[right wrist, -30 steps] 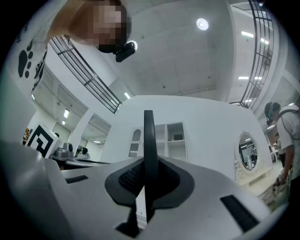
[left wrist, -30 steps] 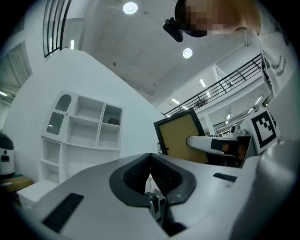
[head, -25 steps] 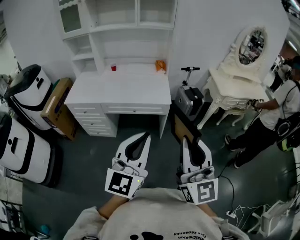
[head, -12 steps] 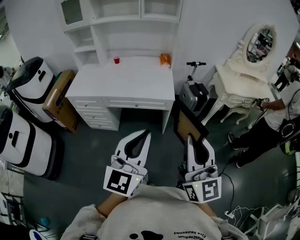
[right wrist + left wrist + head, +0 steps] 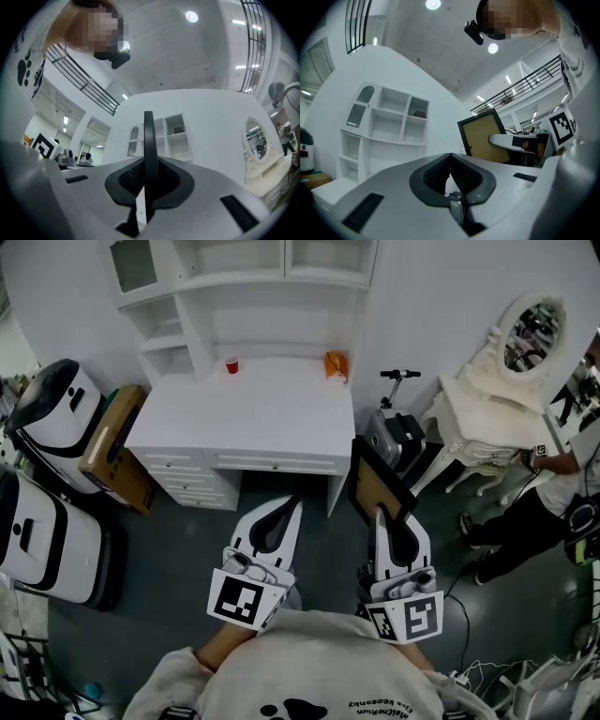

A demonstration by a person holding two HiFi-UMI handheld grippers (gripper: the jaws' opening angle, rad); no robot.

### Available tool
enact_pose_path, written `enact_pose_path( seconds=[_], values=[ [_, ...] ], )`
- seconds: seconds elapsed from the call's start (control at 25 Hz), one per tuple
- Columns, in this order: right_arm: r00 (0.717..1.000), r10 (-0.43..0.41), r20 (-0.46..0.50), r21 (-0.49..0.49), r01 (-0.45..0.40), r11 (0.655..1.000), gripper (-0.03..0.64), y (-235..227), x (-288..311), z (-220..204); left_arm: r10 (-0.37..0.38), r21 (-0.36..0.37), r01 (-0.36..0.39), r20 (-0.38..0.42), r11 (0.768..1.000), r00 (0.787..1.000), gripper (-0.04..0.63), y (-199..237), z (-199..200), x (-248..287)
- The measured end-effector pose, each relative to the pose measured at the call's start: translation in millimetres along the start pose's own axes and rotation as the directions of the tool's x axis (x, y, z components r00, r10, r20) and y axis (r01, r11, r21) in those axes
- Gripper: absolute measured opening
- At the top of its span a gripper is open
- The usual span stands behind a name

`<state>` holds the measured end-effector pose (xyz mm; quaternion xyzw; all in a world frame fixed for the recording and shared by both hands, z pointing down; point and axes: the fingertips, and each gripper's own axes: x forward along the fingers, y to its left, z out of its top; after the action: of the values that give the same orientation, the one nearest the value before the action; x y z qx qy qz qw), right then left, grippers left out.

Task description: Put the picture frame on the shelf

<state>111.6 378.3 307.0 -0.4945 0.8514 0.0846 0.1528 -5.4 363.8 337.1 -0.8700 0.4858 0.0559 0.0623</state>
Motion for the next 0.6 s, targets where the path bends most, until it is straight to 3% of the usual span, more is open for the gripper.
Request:
enact_pose_path(
  seconds=[0.24, 0.44, 0.6],
  values=[
    [0.999, -0.037, 0.011, -0.007, 0.037, 0.999, 0.052, -24.4, 69.2, -22.1, -0.038, 0.001, 0.038, 0.001, 0.999, 0.999, 0.02, 55.3, -9.1, 60.2],
    [0.997, -0.079, 0.024, -0.021, 0.08, 0.997, 0.052, -45.9, 118.2, -33.9, -0.06, -0.034, 0.062, 0.046, 0.998, 0.997, 0.02, 94.9, -6.8, 110.3],
    [0.993, -0.111, 0.03, -0.018, 0.112, 0.994, 0.052, -59.7, 152.0, -47.9, -0.099, -0.011, 0.099, 0.026, 0.995, 0.995, 0.02, 122.1, -17.8, 139.2]
  ],
)
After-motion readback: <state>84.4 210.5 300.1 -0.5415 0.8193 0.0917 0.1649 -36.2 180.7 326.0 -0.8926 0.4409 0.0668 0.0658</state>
